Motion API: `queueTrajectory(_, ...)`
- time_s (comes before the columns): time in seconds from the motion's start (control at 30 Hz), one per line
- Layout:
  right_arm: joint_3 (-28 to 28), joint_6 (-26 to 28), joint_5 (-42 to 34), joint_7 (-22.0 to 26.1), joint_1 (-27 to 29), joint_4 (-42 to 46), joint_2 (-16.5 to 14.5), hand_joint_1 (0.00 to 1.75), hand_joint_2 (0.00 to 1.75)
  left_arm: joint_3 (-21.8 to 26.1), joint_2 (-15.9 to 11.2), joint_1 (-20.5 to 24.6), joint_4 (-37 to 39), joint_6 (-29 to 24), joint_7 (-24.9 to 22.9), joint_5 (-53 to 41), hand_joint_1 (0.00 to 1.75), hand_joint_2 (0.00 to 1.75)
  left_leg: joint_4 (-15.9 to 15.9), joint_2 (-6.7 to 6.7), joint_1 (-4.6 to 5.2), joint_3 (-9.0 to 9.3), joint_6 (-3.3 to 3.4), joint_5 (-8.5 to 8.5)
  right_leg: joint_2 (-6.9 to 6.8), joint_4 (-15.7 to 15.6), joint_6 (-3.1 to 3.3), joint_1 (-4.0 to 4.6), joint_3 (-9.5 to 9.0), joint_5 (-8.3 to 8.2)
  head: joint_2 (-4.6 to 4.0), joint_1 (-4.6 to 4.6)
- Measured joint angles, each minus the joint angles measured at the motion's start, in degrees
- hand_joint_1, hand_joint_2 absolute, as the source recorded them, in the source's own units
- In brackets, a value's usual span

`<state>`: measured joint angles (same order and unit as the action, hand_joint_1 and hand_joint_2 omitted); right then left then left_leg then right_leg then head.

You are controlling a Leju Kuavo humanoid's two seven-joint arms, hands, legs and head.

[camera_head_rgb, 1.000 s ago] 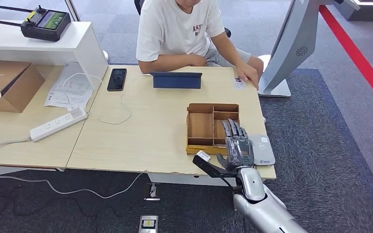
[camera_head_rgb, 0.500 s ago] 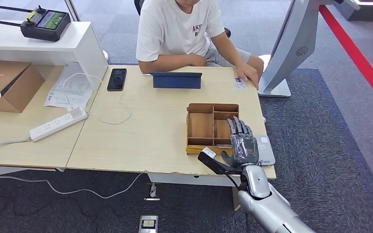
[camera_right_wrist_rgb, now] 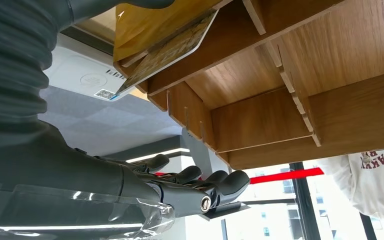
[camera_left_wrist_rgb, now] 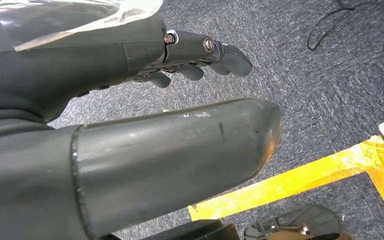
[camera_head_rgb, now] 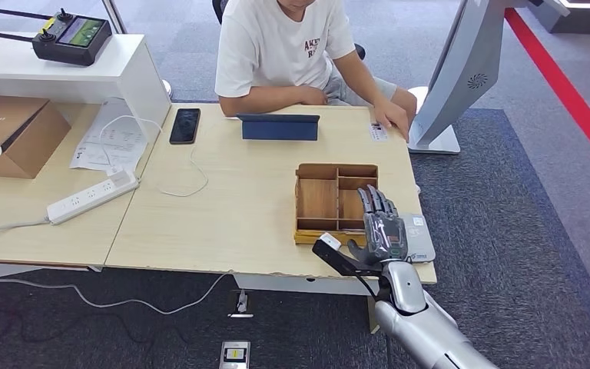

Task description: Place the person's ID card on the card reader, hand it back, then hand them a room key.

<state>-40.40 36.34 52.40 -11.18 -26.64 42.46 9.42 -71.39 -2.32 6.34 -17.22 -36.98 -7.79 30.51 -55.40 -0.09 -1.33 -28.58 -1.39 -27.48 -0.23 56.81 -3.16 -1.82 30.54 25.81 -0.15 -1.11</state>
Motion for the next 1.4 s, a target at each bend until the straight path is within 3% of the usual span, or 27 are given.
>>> queueTrajectory(0.13,-0.09,-0.02,-0.26,0.06,-0.01,-0.26,-0.03,0.0,1.75,-0.08,0.0,0.0,0.0,0.03,0.1,-0.11,0.0,0.0,0.0,0.0,0.0,0.0,0.0,0.0,0.0,0.0,0.0,0.0,0.0,0.0,0.0,0.0)
queueTrajectory(0.17,-0.12,-0.04,-0.3,0.06,-0.01,-0.37,-0.03,0.12,1.75,-0.11,0.0,0.0,0.0,0.04,0.14,-0.14,0.0,0.0,0.0,0.0,0.0,0.0,0.0,0.0,0.0,0.0,0.0,0.0,0.0,0.0,0.0,0.0)
queueTrajectory(0.27,-0.21,-0.29,-0.73,0.09,-0.01,-0.53,-0.04,1.39,1.75,-0.25,0.0,0.0,0.0,0.05,0.19,-0.23,0.0,0.0,0.0,0.0,0.0,0.0,0.0,0.0,0.0,0.0,0.0,0.0,0.0,0.0,0.0,0.0)
queueTrajectory(0.3,-0.25,-0.47,-1.04,0.15,-0.01,-0.56,-0.04,1.7,1.75,-0.29,0.0,0.0,0.0,0.07,0.19,-0.24,0.0,0.0,0.0,0.0,0.0,0.0,0.0,0.0,0.0,0.0,0.0,0.0,0.0,0.0,0.0,0.0)
queueTrajectory(0.33,-0.29,-0.68,-1.4,0.23,-0.01,-0.62,-0.06,1.75,1.75,-0.33,0.0,0.0,0.0,0.09,0.19,-0.24,0.0,0.0,0.0,0.0,0.0,0.0,0.0,0.0,0.0,0.0,0.0,0.0,0.0,0.0,0.0,0.0)
queueTrajectory(0.77,-0.78,-1.9,-3.35,0.69,-0.02,-1.37,-0.29,1.74,1.75,-0.41,-0.02,0.02,0.0,0.48,0.19,0.03,0.0,0.0,0.0,0.0,0.0,0.0,0.0,0.0,0.0,0.0,0.0,0.0,0.0,0.0,0.0,0.0)
queueTrajectory(0.97,-0.78,-1.98,-3.54,0.69,-0.08,-1.37,-0.3,1.62,1.75,-0.41,-0.02,0.02,0.0,0.48,0.2,-0.03,0.0,0.0,0.0,0.01,0.0,0.01,0.0,0.0,0.0,0.0,0.0,0.0,0.0,0.0,0.0,0.0)
queueTrajectory(1.2,-0.79,-1.38,-4.5,0.61,-0.07,-1.37,-0.28,1.75,1.75,-0.43,-0.02,0.03,0.0,0.52,0.42,-0.28,0.0,0.0,0.0,0.01,0.0,0.01,0.0,0.0,0.0,0.0,0.0,0.0,0.0,0.0,0.0,0.0)
queueTrajectory(1.4,-0.56,2.49,-4.56,0.66,0.02,-0.52,-0.23,1.75,1.75,-0.45,-0.02,0.02,0.0,0.56,0.86,-0.28,0.0,0.0,0.0,0.01,0.0,0.0,0.0,0.0,0.0,0.0,0.0,0.0,0.0,0.0,0.0,0.0)
